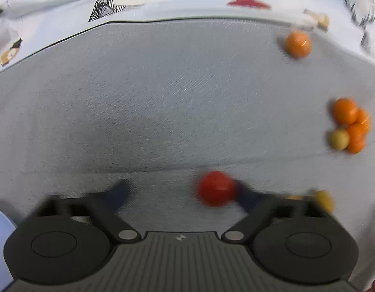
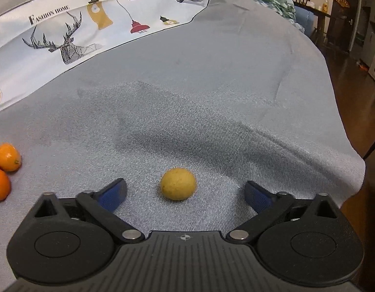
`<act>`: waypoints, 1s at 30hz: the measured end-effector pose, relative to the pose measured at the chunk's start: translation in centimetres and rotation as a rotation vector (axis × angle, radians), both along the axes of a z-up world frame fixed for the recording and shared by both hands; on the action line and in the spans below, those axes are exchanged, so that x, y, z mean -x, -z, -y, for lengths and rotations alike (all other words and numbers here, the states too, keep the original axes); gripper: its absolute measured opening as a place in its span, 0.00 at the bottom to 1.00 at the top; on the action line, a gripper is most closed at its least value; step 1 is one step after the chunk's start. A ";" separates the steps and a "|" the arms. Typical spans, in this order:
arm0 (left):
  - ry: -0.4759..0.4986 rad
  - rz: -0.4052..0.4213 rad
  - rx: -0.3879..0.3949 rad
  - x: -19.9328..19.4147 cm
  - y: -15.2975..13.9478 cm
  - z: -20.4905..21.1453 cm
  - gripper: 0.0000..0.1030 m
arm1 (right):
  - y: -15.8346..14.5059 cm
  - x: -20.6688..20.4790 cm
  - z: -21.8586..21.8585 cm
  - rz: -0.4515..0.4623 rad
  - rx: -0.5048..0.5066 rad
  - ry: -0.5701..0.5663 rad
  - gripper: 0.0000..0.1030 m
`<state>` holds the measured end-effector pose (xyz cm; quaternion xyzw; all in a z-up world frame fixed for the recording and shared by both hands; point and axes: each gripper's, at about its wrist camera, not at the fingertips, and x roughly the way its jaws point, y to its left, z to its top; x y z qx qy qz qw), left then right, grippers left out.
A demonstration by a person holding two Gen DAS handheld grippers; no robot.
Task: Organize fruits
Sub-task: 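Grasp a red cherry tomato with the left tool while the right tool grasps a yellow fruit, then carry both fruits to the blue plate and open both tools to release them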
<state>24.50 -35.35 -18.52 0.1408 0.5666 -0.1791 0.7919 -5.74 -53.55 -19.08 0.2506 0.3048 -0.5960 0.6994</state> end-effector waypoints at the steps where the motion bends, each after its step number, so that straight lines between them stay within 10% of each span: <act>1: 0.010 0.008 0.009 0.2 -0.5 0.2 0.43 | -0.5 0.2 -0.4 0.017 0.030 0.002 0.56; 2: 0.028 0.004 0.010 0.3 -0.8 0.4 0.32 | -0.8 0.3 -0.6 0.034 0.049 -0.010 0.29; 14: 0.018 0.022 0.059 4.2 -6.8 -4.0 0.32 | -2.6 -1.6 -2.5 0.200 0.104 -0.270 0.29; 30: -0.134 0.142 0.028 16.2 -18.2 -25.4 0.32 | -13.6 3.7 -19.2 0.442 -0.037 -0.744 0.29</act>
